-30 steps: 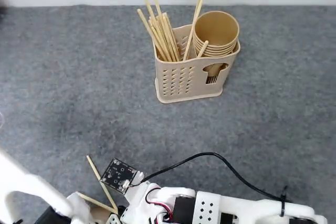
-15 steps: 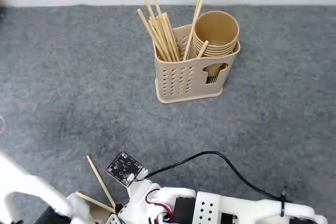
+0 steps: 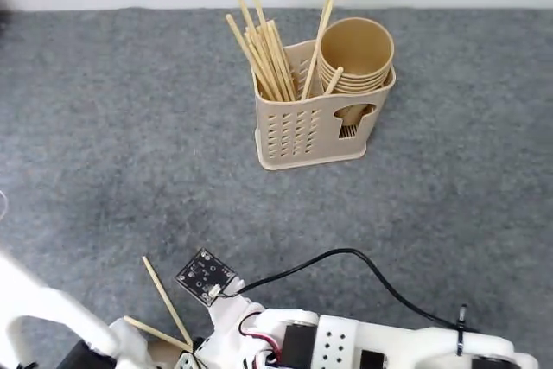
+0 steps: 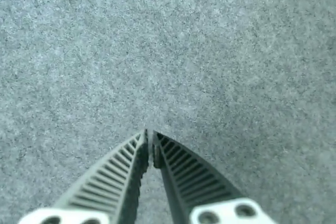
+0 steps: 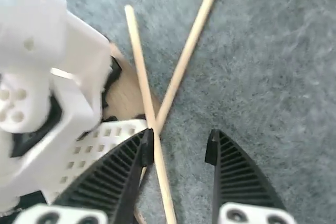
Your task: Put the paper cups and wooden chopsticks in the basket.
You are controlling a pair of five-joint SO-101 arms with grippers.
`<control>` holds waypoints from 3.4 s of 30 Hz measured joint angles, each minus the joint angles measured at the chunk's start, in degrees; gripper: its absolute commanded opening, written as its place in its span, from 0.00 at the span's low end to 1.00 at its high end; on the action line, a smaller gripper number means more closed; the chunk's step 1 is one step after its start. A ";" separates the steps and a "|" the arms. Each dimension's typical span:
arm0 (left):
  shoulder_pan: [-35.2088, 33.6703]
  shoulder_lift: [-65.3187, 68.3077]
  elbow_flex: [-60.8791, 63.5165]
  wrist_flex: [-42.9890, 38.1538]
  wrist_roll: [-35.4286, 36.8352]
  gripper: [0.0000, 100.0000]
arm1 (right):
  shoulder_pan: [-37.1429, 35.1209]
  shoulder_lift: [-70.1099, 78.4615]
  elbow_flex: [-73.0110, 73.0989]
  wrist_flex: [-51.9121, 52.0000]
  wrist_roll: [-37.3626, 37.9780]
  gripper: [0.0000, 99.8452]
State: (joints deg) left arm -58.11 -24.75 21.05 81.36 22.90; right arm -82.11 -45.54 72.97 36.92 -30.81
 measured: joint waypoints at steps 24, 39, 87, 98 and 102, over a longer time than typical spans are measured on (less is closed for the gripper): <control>0.00 0.00 0.00 0.00 0.00 0.01 | -1.85 24.53 -13.80 1.85 -2.64 0.18; 0.00 0.00 0.00 0.00 0.00 0.01 | -8.62 24.97 -13.80 7.21 -4.22 0.18; 0.00 0.00 0.00 0.00 0.00 0.01 | 9.14 32.18 -18.11 16.26 7.82 0.01; 0.00 0.00 0.00 0.00 0.00 0.01 | 17.49 18.02 -16.70 25.58 13.54 0.01; 0.00 0.00 0.00 0.00 0.00 0.01 | 20.66 5.71 -16.70 31.21 15.82 0.01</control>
State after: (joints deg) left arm -58.11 -24.75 21.05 81.36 22.90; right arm -61.45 -39.82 56.26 68.13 -14.99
